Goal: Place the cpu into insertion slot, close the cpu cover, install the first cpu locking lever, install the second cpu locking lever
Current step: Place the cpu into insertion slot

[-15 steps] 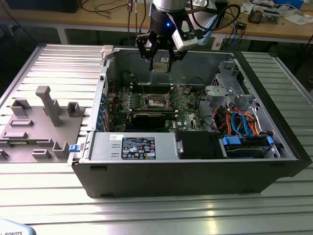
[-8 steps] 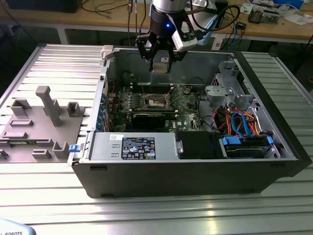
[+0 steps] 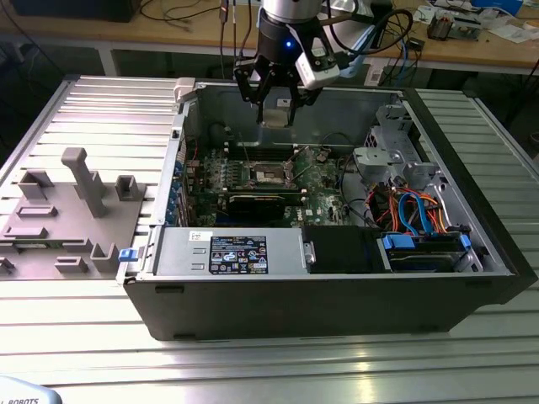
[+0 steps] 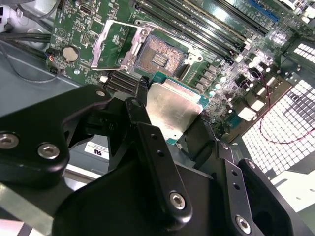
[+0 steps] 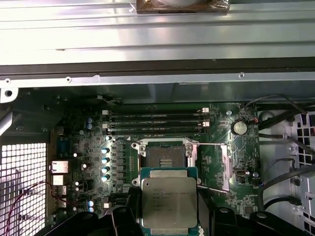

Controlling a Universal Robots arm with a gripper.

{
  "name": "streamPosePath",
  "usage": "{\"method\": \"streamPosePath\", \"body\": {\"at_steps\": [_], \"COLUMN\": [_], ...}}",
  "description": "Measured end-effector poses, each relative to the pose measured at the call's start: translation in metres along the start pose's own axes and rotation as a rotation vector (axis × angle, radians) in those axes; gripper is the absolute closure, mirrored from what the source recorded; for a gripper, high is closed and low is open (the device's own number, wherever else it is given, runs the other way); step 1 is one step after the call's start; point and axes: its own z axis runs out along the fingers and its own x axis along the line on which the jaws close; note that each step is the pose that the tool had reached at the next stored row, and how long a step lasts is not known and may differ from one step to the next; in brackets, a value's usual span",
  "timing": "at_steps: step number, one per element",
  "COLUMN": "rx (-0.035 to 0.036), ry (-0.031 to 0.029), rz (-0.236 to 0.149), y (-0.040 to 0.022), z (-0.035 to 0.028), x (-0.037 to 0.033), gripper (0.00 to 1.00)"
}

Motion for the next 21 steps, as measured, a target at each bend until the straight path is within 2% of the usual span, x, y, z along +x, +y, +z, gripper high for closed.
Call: {"method": "streamPosePath", "body": {"at_steps": [2,21], "rx": [0.0033,0.0036], "ry": [0.0,0.0], "rz": [-0.001,-0.001], "y": [-0.0001,-0.0004], "z": [0.0002,0.0045], "x": [0.0,0.0001], "gripper": [0.45,0.45]}}
